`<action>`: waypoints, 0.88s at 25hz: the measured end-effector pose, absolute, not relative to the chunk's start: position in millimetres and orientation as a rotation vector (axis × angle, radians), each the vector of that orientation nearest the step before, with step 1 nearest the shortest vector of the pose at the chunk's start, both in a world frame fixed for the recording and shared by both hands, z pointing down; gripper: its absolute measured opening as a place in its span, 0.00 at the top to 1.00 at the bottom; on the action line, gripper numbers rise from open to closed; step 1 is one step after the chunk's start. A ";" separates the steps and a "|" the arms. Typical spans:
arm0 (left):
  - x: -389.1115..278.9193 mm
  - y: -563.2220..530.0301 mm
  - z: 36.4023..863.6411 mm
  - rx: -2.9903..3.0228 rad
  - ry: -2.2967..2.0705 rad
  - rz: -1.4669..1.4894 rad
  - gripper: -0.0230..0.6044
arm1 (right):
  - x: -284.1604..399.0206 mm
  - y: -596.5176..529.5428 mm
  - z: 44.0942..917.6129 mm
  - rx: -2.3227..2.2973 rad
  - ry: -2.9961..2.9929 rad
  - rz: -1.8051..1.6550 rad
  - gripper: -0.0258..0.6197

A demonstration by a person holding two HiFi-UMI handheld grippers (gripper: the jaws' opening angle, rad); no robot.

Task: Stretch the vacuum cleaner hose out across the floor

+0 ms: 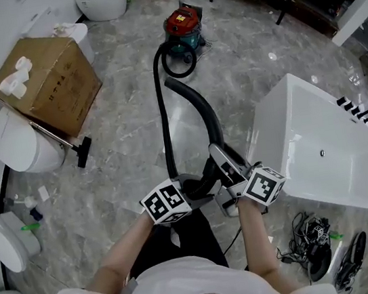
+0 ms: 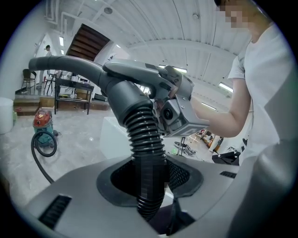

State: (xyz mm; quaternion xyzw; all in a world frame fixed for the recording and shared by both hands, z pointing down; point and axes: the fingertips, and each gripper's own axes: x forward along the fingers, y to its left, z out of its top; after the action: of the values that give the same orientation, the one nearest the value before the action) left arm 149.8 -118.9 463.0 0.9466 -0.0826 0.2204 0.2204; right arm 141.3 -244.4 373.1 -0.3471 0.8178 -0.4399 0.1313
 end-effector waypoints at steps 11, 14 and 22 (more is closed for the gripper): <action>72.9 -54.6 450.5 2.657 -0.160 0.625 0.70 | 69.1 -180.5 354.5 -1.043 2.361 -1.222 0.67; 48.5 -28.1 447.2 2.665 -0.127 0.611 0.70 | 47.8 -153.4 355.2 -1.076 2.333 -1.226 0.67; -12.0 54.9 446.1 2.693 -0.067 0.585 0.70 | -9.9 -70.4 352.4 -1.141 2.318 -1.176 0.67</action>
State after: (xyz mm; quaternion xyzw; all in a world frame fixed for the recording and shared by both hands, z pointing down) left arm -12.0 54.9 446.1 0.9589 -0.0239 0.2083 0.1913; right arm -9.9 -70.4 352.4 -0.3974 0.8071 -0.4096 0.1511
